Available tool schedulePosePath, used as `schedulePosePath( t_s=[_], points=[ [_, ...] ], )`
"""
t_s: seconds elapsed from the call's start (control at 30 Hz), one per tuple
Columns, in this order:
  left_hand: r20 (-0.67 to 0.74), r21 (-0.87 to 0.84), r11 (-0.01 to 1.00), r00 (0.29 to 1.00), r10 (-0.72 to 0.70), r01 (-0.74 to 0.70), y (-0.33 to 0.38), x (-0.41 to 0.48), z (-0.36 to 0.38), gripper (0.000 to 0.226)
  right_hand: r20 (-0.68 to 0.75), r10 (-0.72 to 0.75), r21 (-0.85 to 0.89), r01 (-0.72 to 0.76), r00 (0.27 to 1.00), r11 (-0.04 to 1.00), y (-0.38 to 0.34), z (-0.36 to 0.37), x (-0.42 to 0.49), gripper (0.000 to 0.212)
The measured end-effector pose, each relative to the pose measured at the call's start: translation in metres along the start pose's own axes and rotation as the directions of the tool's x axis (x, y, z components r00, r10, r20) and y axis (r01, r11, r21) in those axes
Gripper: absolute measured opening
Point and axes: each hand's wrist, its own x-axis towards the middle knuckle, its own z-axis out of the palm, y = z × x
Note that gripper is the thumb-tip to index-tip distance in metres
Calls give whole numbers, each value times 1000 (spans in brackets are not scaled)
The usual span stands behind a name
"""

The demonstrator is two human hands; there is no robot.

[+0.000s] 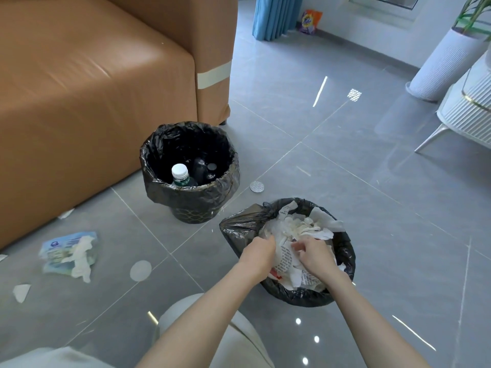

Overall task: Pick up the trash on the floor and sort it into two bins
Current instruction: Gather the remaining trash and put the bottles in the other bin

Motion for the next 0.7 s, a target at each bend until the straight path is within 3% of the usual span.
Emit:
schedulePosePath(
  t_s=[0.13,0.37,0.5,0.7],
  points=[
    [-53,115,992,997,57,-51,2,0,-6,42,72,-11,-86,17,997,996,-3,-9,1,34],
    [-60,-93,991,994,89,-94,-27,-10,-39,32,-209,-29,-78,13,977,997,-32,-32,-7,27],
    [-83,-200,978,995,49,-65,-55,-27,-71,28,-294,-115,-57,102,949,993,-70,-41,-13,25],
    [-92,-248,967,992,-87,62,-124,-64,-131,27,-210,-245,35,258,946,965,-147,-29,-22,25]
  ],
)
